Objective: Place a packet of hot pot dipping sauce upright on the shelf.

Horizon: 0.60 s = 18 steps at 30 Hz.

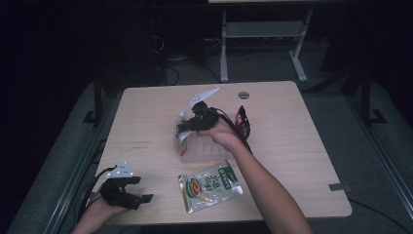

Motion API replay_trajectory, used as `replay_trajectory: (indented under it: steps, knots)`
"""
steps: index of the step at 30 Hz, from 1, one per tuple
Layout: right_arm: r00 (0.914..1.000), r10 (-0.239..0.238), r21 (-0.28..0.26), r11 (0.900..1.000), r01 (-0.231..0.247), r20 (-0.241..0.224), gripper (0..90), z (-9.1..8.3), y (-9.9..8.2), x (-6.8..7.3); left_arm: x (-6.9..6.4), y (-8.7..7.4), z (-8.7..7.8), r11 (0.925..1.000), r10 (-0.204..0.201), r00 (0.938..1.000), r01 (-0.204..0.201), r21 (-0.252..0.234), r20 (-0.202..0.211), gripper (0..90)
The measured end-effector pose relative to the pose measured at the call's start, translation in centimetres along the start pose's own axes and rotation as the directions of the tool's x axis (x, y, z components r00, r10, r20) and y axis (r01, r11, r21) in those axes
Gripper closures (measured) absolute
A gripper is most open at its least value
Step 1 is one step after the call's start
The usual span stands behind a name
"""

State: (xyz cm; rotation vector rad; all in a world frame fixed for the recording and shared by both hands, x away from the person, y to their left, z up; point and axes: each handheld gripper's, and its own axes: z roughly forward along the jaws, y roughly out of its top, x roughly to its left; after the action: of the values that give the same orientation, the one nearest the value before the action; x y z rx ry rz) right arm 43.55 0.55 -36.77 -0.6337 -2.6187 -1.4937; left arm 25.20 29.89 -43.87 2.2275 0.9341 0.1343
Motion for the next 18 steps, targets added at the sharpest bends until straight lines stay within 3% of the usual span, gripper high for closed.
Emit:
replay_trajectory:
  steps: [3, 5, 6, 9, 18]
  knots:
    - [1.0000, 0.002, -0.017, 0.9998, -0.002, 0.004, 76.2, -0.5, 0.2, 0.2, 0.0, 0.0, 0.0, 1.0000, 0.001, 1.0000, -0.001, -0.003, 0.002, 13.4]
    - [0.9997, 0.004, -0.013, 0.9999, -0.004, 0.022, 65.8, -0.8, 0.2, 0.4, 0.0, 0.0, 0.0, 1.0000, -0.001, 1.0000, 0.001, -0.008, 0.004, 13.4]
    - [0.9990, -0.002, -0.018, 0.9998, 0.003, 0.046, 53.6, -1.4, 0.1, 0.7, 0.0, 0.0, 0.0, 1.0000, -0.002, 1.0000, 0.002, -0.009, 0.005, 13.4]
    - [0.9969, 0.009, -0.034, 0.9994, -0.007, 0.078, 41.5, -2.4, -0.1, 1.1, 0.0, 0.0, 0.1, 1.0000, 0.006, 1.0000, -0.006, 0.002, 0.006, 13.4]
    - [0.9957, 0.002, -0.018, 0.9998, 0.000, 0.093, 32.4, -4.9, -1.6, 2.0, -0.1, 0.0, 0.1, 0.9999, 0.013, 0.9999, -0.013, -0.005, 0.006, 13.7]
